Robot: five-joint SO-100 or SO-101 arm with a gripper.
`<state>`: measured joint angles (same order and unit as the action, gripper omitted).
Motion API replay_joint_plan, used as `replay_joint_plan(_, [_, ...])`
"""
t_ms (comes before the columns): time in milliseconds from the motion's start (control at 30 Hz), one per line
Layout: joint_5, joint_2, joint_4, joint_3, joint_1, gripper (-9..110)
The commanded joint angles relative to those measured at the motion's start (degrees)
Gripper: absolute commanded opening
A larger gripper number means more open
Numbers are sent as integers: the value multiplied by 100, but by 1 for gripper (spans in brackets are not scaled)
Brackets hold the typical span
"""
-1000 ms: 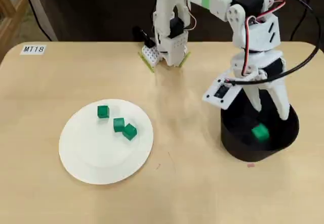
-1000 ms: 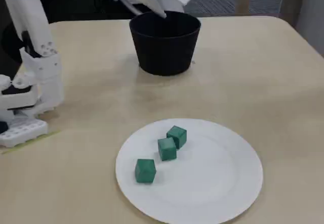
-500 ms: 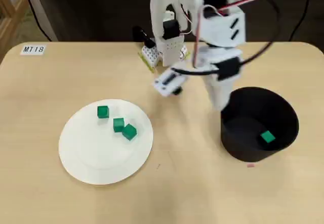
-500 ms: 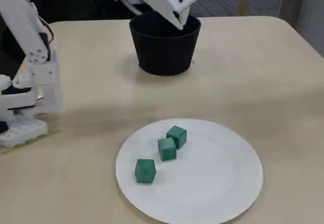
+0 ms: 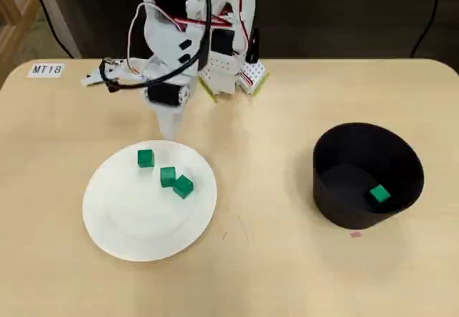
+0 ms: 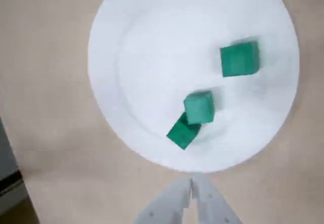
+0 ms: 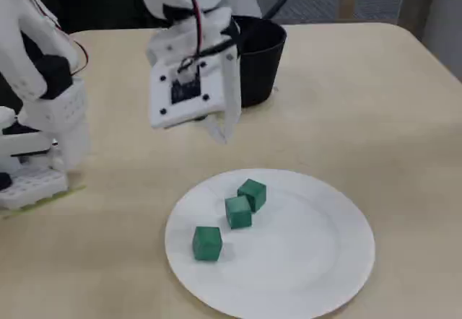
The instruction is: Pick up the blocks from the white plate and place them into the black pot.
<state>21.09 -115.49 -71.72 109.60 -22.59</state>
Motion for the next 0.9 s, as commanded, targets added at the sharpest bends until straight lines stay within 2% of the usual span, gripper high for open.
replay_joint_plan(0, [431,-53,158,132,-105,-2])
replay_joint_plan(233, [844,202,211,352,-202,-2])
replay_joint_plan(533, [-580,202,519,694,-1160,-2])
replay_joint_plan(867, [-721,431,993,677,-1661,-2])
